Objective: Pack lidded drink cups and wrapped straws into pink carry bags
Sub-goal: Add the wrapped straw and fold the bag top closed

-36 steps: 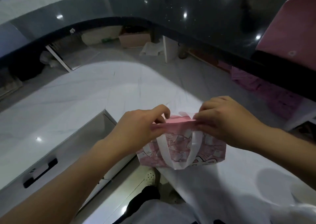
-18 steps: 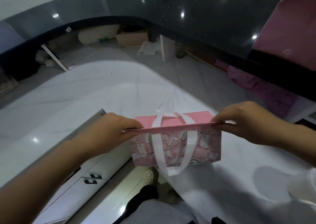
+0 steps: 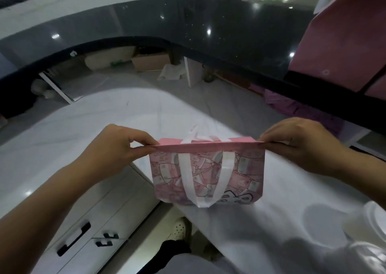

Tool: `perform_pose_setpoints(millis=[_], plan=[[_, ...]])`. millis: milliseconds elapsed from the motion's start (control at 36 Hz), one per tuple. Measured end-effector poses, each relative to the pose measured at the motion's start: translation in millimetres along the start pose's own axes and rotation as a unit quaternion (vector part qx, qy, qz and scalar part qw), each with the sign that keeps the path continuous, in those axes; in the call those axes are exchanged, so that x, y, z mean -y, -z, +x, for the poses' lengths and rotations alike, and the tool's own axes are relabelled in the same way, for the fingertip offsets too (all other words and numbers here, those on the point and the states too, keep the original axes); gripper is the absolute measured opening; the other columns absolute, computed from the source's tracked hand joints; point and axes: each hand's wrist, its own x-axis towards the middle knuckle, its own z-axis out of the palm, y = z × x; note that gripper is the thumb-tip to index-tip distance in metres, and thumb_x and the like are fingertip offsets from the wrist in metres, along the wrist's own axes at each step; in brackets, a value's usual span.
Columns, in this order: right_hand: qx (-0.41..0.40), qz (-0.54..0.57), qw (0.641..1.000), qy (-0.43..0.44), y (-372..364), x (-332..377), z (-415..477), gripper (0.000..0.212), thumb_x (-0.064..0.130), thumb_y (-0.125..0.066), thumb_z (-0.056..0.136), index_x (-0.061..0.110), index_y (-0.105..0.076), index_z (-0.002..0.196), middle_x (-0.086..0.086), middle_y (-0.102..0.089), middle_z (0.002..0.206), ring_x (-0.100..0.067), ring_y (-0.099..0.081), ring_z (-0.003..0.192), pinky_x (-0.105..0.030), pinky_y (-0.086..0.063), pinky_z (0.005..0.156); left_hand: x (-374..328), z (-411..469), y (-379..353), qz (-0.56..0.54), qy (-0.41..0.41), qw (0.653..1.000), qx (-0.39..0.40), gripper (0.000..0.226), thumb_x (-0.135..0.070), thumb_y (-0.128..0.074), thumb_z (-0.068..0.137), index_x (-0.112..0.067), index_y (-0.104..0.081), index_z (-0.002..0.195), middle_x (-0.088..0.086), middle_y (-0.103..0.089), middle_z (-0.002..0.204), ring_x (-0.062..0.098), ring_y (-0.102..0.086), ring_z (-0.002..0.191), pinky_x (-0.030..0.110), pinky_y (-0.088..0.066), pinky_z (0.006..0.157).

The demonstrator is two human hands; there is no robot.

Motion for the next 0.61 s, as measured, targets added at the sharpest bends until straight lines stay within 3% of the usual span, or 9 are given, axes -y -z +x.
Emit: perform_pose_setpoints(millis=[83,194,278,361,417,500,611], plan=[[-0.004,0.018,0.999,-0.044,4.1,-0.4,3.9,0.039,0.056,-0.051,0.085,0.032,-0.078,0.100,0.012,-0.074,0.090,-0.017,-0.069,0.079,-0.045,-0.057,0.063,3.0,14.1,8.2,-0.026,0.008,0.999,0.021,0.020,-0.027,-0.076,0.080,-0.045,-0.072,0.088,-0.043,-0.062,0.073,-0.011,-0.063,0.088,0.012,-0.040,0.072],[-0.035,0.046,0.994,-0.090,15.2,4.6,13.1,0.041,0.060,-0.050,0.082,0.034,-0.077,0.098,0.020,-0.071,0.087,-0.007,-0.067,0.080,-0.044,-0.057,0.066,10.2,36.0,24.1,-0.078,0.004,0.997,0.028,0.014,-0.033,-0.073,0.080,-0.042,-0.075,0.092,-0.033,-0.071,0.087,-0.009,-0.065,0.088,0.018,-0.045,0.076],[-0.078,0.034,0.992,-0.096,27.1,14.4,27.6,0.027,0.046,-0.062,0.082,0.028,-0.079,0.091,0.020,-0.069,0.084,-0.005,-0.066,0.078,-0.041,-0.057,0.068,15.8,56.5,38.0,-0.099,-0.007,0.995,0.020,0.018,-0.046,-0.067,0.073,-0.042,-0.075,0.088,-0.030,-0.072,0.086,-0.006,-0.066,0.088,0.021,-0.048,0.075],[-0.107,-0.007,0.988,-0.113,41.0,22.1,51.0,0.008,0.023,-0.077,0.080,0.024,-0.080,0.088,0.016,-0.068,0.085,-0.006,-0.064,0.080,-0.039,-0.057,0.070,21.3,76.4,53.5,-0.133,-0.019,0.991,0.009,0.019,-0.044,-0.067,0.070,-0.041,-0.076,0.087,-0.026,-0.073,0.084,-0.002,-0.066,0.089,0.024,-0.050,0.076],[-0.115,-0.026,0.986,-0.119,55.6,27.8,69.9,0.010,0.017,-0.079,0.079,0.023,-0.080,0.087,0.014,-0.068,0.087,-0.007,-0.063,0.082,-0.036,-0.056,0.073,24.9,88.4,66.8,-0.156,-0.037,0.987,-0.004,0.018,-0.042,-0.068,0.069,-0.043,-0.078,0.084,-0.024,-0.073,0.083,0.000,-0.067,0.087,0.026,-0.052,0.073],[-0.105,-0.069,0.985,-0.116,83.7,35.4,102.0,0.010,0.018,-0.079,0.080,0.024,-0.079,0.089,0.013,-0.067,0.091,-0.006,-0.062,0.086,-0.029,-0.053,0.076,28.4,103.5,89.2,-0.199,-0.069,0.977,-0.038,0.031,-0.034,-0.071,0.067,-0.050,-0.071,0.094,-0.020,-0.074,0.081,0.004,-0.068,0.086,0.029,-0.055,0.071],[-0.102,-0.102,0.982,-0.122,124.3,42.0,152.1,0.012,0.014,-0.077,0.082,0.022,-0.079,0.091,0.010,-0.065,0.094,-0.003,-0.060,0.086,-0.009,-0.044,0.075,32.9,118.9,114.4,-0.279,-0.109,0.949,-0.099,0.024,-0.031,-0.081,0.067,-0.035,-0.076,0.090,-0.009,-0.076,0.084,0.014,-0.072,0.084,0.032,-0.063,0.068]])
